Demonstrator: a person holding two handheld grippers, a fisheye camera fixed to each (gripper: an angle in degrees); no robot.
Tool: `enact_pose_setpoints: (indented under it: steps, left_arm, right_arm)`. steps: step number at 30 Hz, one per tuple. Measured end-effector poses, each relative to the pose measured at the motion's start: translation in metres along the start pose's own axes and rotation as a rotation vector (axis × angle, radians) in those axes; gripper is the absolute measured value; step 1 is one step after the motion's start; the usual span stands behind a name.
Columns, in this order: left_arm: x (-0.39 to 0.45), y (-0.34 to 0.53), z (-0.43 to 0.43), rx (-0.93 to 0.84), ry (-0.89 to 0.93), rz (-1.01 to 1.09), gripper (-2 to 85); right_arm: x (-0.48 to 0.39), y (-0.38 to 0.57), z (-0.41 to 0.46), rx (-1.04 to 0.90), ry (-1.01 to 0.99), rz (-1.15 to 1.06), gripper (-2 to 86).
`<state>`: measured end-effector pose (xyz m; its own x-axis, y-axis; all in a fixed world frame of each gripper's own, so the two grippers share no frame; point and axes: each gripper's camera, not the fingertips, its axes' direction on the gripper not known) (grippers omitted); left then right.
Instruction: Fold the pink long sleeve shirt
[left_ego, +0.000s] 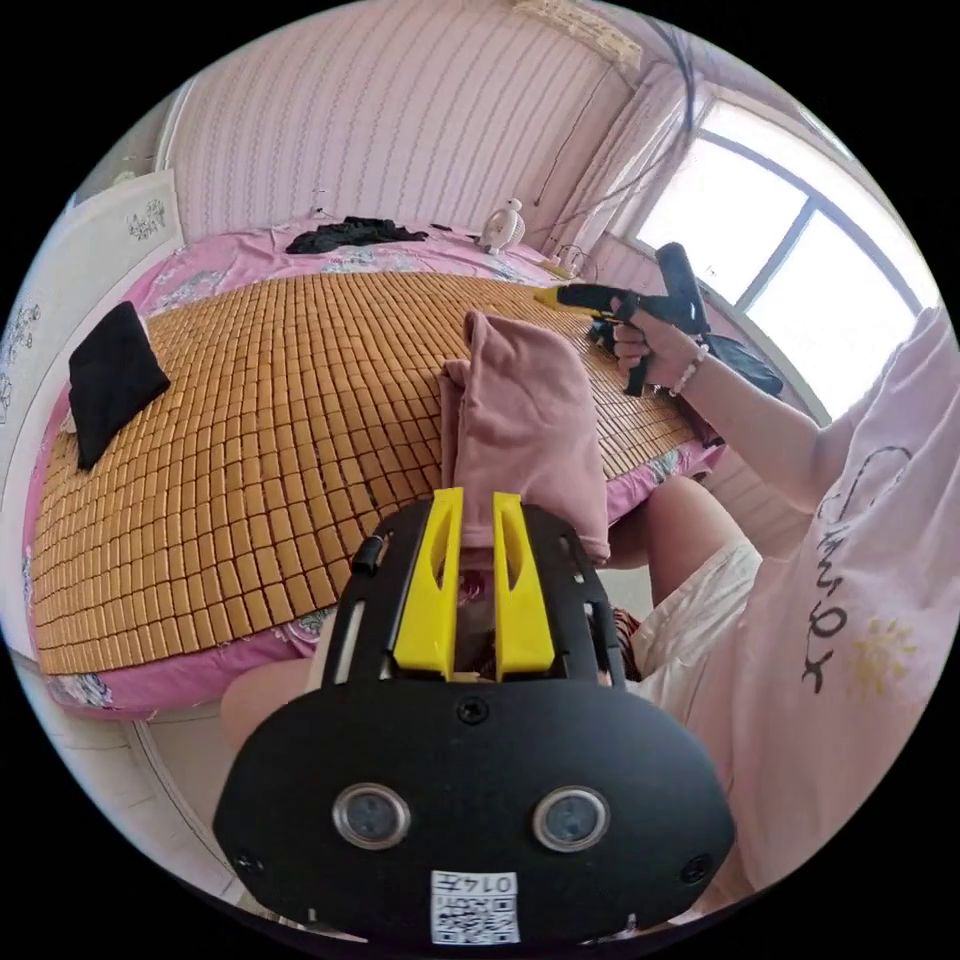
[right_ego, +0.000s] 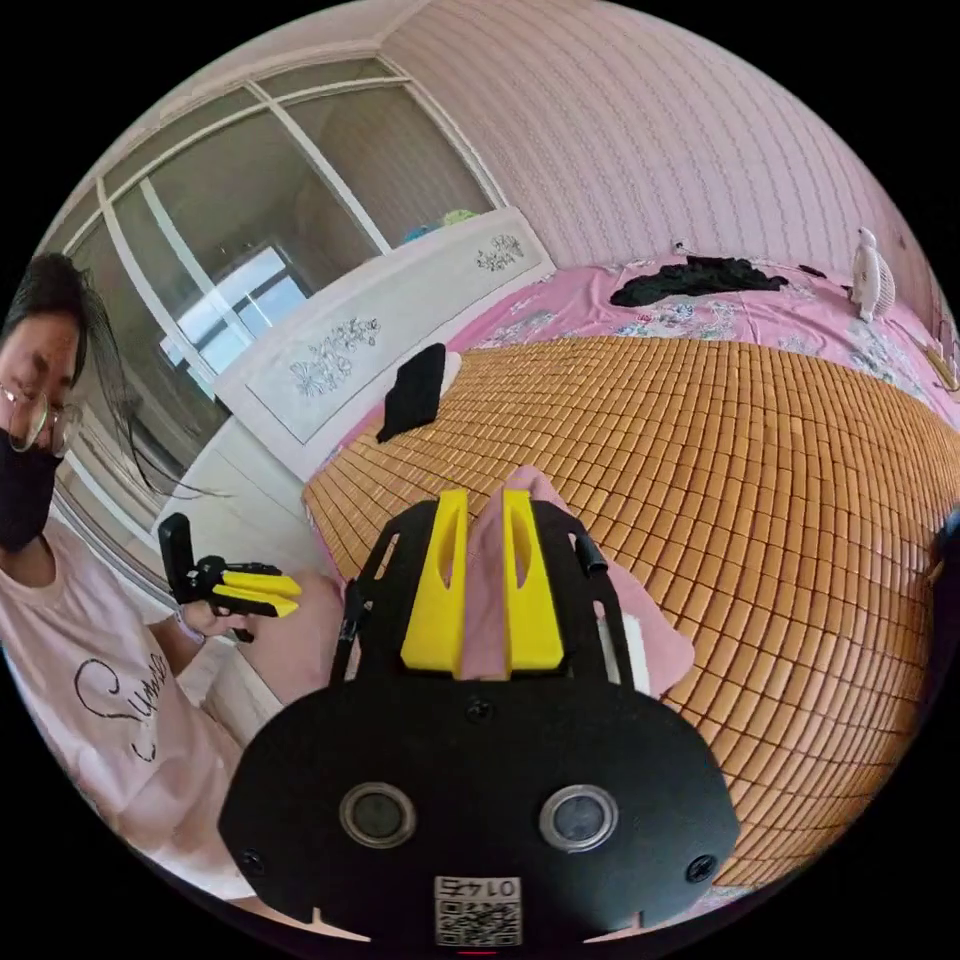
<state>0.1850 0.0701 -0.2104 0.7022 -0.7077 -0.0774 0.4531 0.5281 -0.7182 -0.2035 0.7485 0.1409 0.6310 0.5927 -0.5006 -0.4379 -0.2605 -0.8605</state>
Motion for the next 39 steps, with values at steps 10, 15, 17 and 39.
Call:
enact_pose_setpoints:
  steps: [10, 15, 17, 39]
  left_arm:
    - [0.008, -0.042, 0.135, -0.185, -0.093, 0.07, -0.9]
    - [-0.011, -0.045, 0.15, -0.232, -0.029, 0.037, -1.0]
    - [-0.013, -0.045, 0.154, -0.228, -0.02, 0.053, -1.0]
    - [-0.049, -0.029, 0.152, -0.237, 0.028, 0.038, -1.0]
  right_arm:
    - [-0.037, -0.092, 0.214, -0.428, 0.211, -0.159, -0.2]
    - [-0.042, -0.111, 0.245, -0.42, 0.177, -0.106, -0.4]
    - [-0.055, -0.114, 0.253, -0.416, 0.22, -0.138, -0.4]
    - [-0.127, -0.182, 0.299, -0.689, 0.447, -0.291, -0.5]
